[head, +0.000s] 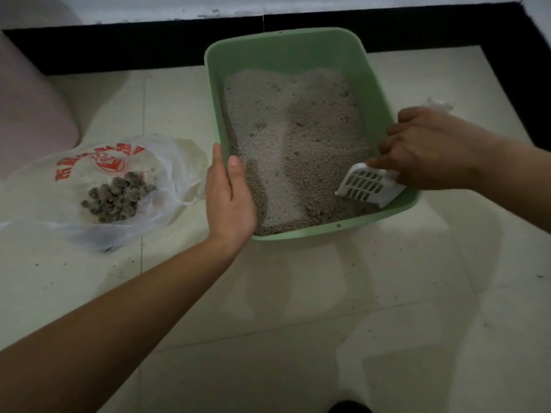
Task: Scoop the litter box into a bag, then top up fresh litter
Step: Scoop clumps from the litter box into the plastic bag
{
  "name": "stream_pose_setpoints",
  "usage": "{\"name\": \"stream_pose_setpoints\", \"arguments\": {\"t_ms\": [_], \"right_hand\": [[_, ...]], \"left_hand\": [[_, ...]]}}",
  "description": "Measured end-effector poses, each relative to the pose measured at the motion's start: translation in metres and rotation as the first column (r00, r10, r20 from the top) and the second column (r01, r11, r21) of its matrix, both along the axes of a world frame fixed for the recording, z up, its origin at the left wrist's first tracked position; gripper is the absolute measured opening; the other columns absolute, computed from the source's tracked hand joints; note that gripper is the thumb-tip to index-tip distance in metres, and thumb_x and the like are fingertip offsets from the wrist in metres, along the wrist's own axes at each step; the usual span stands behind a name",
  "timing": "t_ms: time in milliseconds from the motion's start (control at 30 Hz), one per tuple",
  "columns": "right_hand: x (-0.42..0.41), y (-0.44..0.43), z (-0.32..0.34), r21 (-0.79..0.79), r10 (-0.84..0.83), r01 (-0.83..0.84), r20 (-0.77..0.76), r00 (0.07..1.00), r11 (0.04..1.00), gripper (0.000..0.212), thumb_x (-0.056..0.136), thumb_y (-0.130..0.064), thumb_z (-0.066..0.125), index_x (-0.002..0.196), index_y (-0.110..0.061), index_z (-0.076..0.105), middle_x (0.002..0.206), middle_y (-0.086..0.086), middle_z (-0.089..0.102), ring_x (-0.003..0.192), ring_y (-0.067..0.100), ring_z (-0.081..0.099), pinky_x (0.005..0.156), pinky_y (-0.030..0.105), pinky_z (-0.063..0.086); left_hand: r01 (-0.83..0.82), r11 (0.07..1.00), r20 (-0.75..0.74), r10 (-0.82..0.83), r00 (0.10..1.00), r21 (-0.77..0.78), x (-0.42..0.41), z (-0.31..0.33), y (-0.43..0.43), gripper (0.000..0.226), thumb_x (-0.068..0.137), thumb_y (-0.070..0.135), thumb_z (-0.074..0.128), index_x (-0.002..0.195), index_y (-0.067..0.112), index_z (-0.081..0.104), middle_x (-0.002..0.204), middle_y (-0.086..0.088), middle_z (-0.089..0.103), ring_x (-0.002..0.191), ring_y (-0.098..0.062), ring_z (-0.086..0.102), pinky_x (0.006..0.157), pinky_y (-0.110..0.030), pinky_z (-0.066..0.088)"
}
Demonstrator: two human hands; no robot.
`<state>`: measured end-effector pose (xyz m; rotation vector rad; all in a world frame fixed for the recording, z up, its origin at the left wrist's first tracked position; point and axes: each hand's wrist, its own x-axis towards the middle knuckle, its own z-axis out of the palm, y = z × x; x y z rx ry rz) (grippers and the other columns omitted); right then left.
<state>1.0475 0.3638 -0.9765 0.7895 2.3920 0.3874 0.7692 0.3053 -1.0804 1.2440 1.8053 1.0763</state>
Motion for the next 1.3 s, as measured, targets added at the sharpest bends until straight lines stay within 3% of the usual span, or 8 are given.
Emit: {"name": "stream_pose_setpoints", "arguments": {"t_ms": [200, 400, 567, 733, 900, 1133, 1233, 1300], "right_hand": [[0.008, 0.011, -0.019, -0.062, -0.094, 0.083, -0.214, 0.972, 0.995, 0.046, 0.085, -0.051, 0.046, 0.127, -0.041, 0.063, 0.084, -0.014, 0.070, 0.074, 0.010, 0.064, 0.073, 0.026, 0.026], [-0.026, 0.000, -0.060, -0.349, -0.465, 0.327, -0.459, 0.757, 0.878, 0.043, 0.089, -0.056, 0.057, 0.126, -0.035, 0.065, 0.069, -0.009, 0.068, 0.054, 0.006, 0.056, 0.051, 0.020, 0.030], [-0.039, -0.020, -0.093, -0.621, -0.725, 0.383, -0.517, 0.455, 0.683, 0.035, 0.081, -0.061, 0.064, 0.112, -0.046, 0.071, 0.061, -0.018, 0.063, 0.048, 0.001, 0.051, 0.051, 0.026, 0.033], [-0.045, -0.015, -0.101, -0.772, -0.825, 0.311, -0.456, 0.334, 0.554, 0.031, 0.079, -0.058, 0.068, 0.102, -0.040, 0.077, 0.066, 0.000, 0.068, 0.049, 0.004, 0.041, 0.054, 0.031, 0.037], [-0.048, -0.014, -0.099, -0.880, -0.896, 0.219, -0.368, 0.250, 0.422, 0.025, 0.080, -0.050, 0.074, 0.098, -0.034, 0.079, 0.086, -0.002, 0.077, 0.072, 0.006, 0.056, 0.070, 0.037, 0.049], [-0.041, -0.014, -0.089, -0.888, -0.903, 0.168, -0.422, 0.075, 0.429, 0.026, 0.083, -0.031, 0.075, 0.108, -0.025, 0.077, 0.099, -0.001, 0.077, 0.097, 0.021, 0.071, 0.085, 0.039, 0.052], [-0.041, -0.012, -0.079, -0.881, -0.888, 0.147, -0.458, -0.032, 0.449, 0.026, 0.084, -0.027, 0.076, 0.110, -0.026, 0.075, 0.095, -0.003, 0.077, 0.077, 0.001, 0.067, 0.071, 0.018, 0.049], [-0.043, -0.010, -0.072, -0.868, -0.867, 0.149, -0.489, -0.092, 0.474, 0.025, 0.085, -0.023, 0.076, 0.110, -0.027, 0.074, 0.097, -0.012, 0.076, 0.081, -0.008, 0.062, 0.076, 0.010, 0.044]], "left_hand": [[-0.032, 0.999, 0.103, 0.032, 0.994, -0.001, 0.001, 0.002, -0.002, 0.054, 0.104, 0.044, 0.021, 0.153, 0.022, 0.022, 0.157, 0.008, 0.025, 0.129, 0.013, 0.017, 0.105, -0.007, 0.012], [-0.067, 0.998, 0.209, 0.067, 0.976, -0.006, 0.002, 0.004, -0.003, 0.049, 0.105, 0.039, 0.023, 0.151, 0.022, 0.027, 0.156, 0.010, 0.028, 0.128, 0.015, 0.021, 0.100, 0.003, 0.015], [-0.120, 0.992, 0.232, 0.126, 0.965, -0.041, 0.002, 0.003, -0.003, 0.049, 0.105, 0.040, 0.022, 0.150, 0.023, 0.029, 0.154, 0.009, 0.031, 0.128, 0.012, 0.024, 0.103, -0.003, 0.017], [-0.154, 0.984, 0.246, 0.171, 0.954, -0.086, 0.002, 0.000, -0.001, 0.049, 0.105, 0.041, 0.022, 0.147, 0.021, 0.036, 0.144, 0.013, 0.038, 0.129, 0.005, 0.029, 0.105, -0.011, 0.017], [-0.169, 0.980, 0.333, 0.195, 0.923, -0.105, 0.003, 0.000, -0.001, 0.048, 0.105, 0.040, 0.022, 0.147, 0.021, 0.036, 0.130, 0.023, 0.034, 0.118, 0.018, 0.027, 0.086, 0.010, 0.018], [-0.181, 0.977, 0.388, 0.210, 0.897, -0.108, 0.003, 0.000, -0.001, 0.050, 0.105, 0.039, 0.020, 0.147, 0.018, 0.037, 0.149, 0.009, 0.037, 0.124, 0.012, 0.029, 0.087, 0.012, 0.019], [-0.179, 0.978, 0.389, 0.206, 0.898, -0.105, 0.003, 0.001, -0.002, 0.050, 0.105, 0.037, 0.019, 0.147, 0.016, 0.037, 0.150, 0.007, 0.037, 0.123, 0.013, 0.029, 0.087, 0.012, 0.018], [-0.183, 0.978, 0.391, 0.208, 0.896, -0.100, 0.003, 0.001, -0.001, 0.050, 0.106, 0.037, 0.019, 0.147, 0.015, 0.037, 0.150, 0.006, 0.037, 0.125, 0.011, 0.029, 0.088, 0.011, 0.019]]}}
